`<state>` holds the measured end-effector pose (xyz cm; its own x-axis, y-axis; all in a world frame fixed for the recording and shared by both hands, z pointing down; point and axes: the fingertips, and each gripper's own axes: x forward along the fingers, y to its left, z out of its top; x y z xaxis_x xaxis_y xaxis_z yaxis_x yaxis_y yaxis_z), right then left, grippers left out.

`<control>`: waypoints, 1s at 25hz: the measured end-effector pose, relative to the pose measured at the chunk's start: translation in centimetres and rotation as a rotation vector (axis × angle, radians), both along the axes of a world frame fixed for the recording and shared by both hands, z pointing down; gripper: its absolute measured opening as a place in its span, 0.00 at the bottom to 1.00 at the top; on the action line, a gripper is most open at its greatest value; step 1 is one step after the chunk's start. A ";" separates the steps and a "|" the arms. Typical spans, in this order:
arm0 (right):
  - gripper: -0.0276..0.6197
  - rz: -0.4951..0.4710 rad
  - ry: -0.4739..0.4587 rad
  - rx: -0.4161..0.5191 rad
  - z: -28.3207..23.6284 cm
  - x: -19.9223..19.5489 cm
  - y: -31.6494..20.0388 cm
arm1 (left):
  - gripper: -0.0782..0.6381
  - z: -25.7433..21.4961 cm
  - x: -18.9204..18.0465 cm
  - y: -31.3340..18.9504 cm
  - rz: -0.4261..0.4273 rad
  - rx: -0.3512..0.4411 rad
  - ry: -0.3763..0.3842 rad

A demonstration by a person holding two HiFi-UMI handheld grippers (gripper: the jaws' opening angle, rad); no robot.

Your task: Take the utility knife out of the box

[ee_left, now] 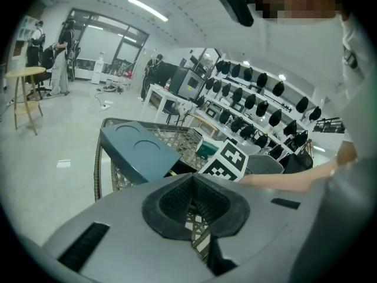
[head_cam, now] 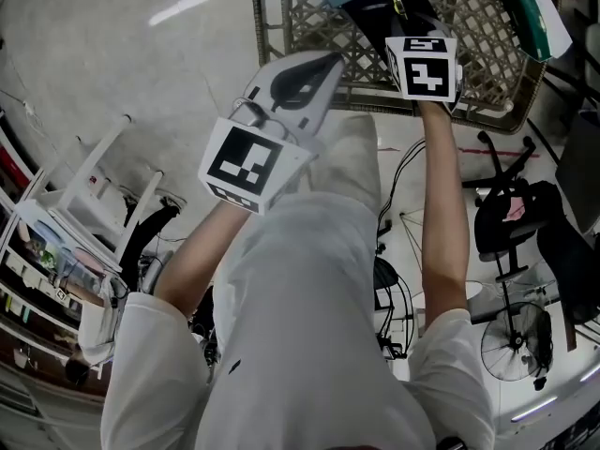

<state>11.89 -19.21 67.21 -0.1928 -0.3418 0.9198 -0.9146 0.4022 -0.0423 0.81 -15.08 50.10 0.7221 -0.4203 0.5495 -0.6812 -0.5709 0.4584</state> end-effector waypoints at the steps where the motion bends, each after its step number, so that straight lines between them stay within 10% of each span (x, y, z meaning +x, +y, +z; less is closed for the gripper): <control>1: 0.13 0.000 -0.002 -0.005 0.0 0.0 0.0 | 0.11 -0.1 -0.1 0.1 -0.002 0.001 0.000; 25: 0.13 0.193 -0.047 0.105 -10.5 0.4 5.7 | 0.11 -7.1 -0.4 3.5 0.065 0.096 0.046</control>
<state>12.27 -13.55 56.75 -0.1565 -0.4698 0.8688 -0.9729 0.2248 -0.0537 0.37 -11.61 43.03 0.7731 -0.4206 0.4748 -0.6206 -0.6559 0.4296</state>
